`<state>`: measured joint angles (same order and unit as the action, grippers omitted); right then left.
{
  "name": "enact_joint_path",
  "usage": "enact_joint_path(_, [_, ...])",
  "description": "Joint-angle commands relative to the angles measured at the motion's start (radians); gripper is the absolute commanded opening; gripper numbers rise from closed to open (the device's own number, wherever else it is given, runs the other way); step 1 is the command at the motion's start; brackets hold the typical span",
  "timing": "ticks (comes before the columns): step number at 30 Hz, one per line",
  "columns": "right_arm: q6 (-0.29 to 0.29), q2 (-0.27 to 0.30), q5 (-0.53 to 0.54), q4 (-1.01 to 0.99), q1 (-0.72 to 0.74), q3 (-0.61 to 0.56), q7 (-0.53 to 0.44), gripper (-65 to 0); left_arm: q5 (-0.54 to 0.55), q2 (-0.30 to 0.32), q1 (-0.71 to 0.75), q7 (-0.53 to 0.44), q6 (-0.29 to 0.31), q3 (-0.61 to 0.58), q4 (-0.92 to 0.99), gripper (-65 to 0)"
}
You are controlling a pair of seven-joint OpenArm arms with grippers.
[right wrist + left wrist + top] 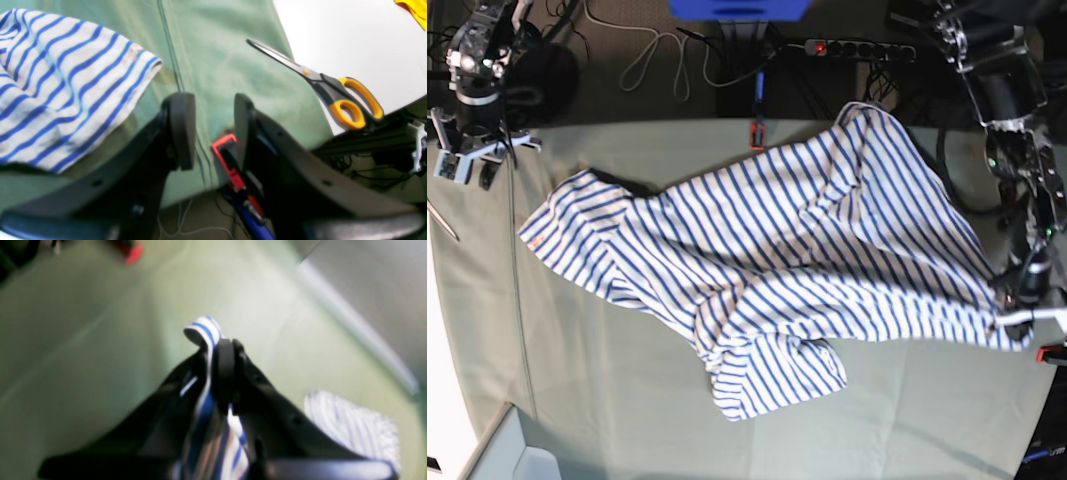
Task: Layout the t-shirt on the table in an organized manner, then fold the t-shirt properly
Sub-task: 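Pull the shirt edge with the left gripper to flatten it, release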
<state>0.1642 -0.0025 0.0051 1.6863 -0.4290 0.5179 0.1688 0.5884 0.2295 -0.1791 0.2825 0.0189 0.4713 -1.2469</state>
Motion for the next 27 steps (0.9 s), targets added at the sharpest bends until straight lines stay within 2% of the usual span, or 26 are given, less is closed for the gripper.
enact_joint_path(1, [0.013, 0.006, 0.002, 0.019, -0.003, 0.002, -0.028, -44.9, -0.002, 0.02, -0.064, -0.032, 0.003, 0.002, -0.02, -64.8])
enact_joint_path(3, [0.013, 0.005, 0.002, 0.021, -0.001, 0.002, -0.03, -44.9, -0.023, 0.041, -0.121, -0.03, 0.003, -0.004, 0.019, -64.8])
enact_joint_path(10, [0.013, 0.006, 0.002, 0.021, -0.009, 0.003, -0.031, -44.7, -0.107, 0.051, -0.348, -0.036, 0.006, 0.001, 0.238, -64.8])
enact_joint_path(17, [0.013, 0.008, 0.002, 0.022, -0.009, 0.006, -0.031, -44.7, -0.114, 0.072, -0.523, -0.038, 0.006, -0.004, 0.327, -64.8])
enact_joint_path(22, [0.013, 0.006, 0.002, 0.022, -0.011, 0.008, -0.03, -44.7, -0.114, 0.072, -0.649, -0.03, 0.011, -0.006, 0.462, -64.4])
enact_joint_path(24, [0.013, 0.006, 0.002, 0.022, -0.011, 0.008, -0.027, -44.7, -0.114, 0.069, -0.67, -0.03, 0.008, -0.015, 0.519, -61.5])
enact_joint_path(27, [0.013, 0.006, 0.002, 0.022, -0.017, 0.009, -0.028, -44.7, -0.106, 0.071, -0.67, -0.038, 0.008, -0.087, 0.559, -49.6])
